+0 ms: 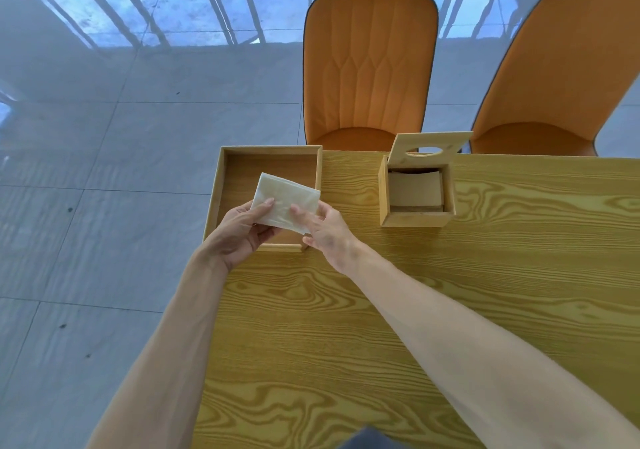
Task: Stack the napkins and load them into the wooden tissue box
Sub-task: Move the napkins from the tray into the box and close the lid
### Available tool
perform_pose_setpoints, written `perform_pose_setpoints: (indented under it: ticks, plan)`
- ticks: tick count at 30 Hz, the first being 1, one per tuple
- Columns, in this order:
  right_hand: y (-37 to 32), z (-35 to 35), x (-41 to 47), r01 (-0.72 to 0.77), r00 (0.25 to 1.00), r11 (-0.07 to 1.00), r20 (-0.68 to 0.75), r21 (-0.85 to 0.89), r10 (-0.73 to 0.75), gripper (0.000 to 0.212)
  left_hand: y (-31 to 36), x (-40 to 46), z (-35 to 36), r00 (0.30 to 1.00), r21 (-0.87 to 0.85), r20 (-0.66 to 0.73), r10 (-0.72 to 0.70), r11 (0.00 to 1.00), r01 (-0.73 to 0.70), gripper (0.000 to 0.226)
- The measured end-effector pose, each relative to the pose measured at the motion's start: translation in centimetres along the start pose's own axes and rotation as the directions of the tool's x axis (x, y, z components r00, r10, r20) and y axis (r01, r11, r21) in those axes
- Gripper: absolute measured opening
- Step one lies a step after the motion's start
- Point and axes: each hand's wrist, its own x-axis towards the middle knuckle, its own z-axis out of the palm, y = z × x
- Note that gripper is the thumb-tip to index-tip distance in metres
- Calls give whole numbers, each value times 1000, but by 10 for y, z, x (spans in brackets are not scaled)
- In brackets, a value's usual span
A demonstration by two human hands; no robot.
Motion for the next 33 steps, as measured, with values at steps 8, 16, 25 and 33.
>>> perform_pose_setpoints:
  ticks: [8,16,25,33]
  plan:
    - [-20,-45,-34,133,991,985,-16,113,-132,23,-10,-14,43,997,26,65,49,998,-50,51]
    - [-36,-111,-70,244,950,954,-152,-176,-271,38,-23,-13,102,997,222,54,59,973,-69,39]
    - [-42,-180,-68,149,831,875,-421,-461,-364,31,-45,7,180,972,459,-69,224,872,-169,32]
    - [-57,-198,-46,82,706,793,-526,-603,-474,36,-48,38,206,927,531,-206,313,832,-163,43]
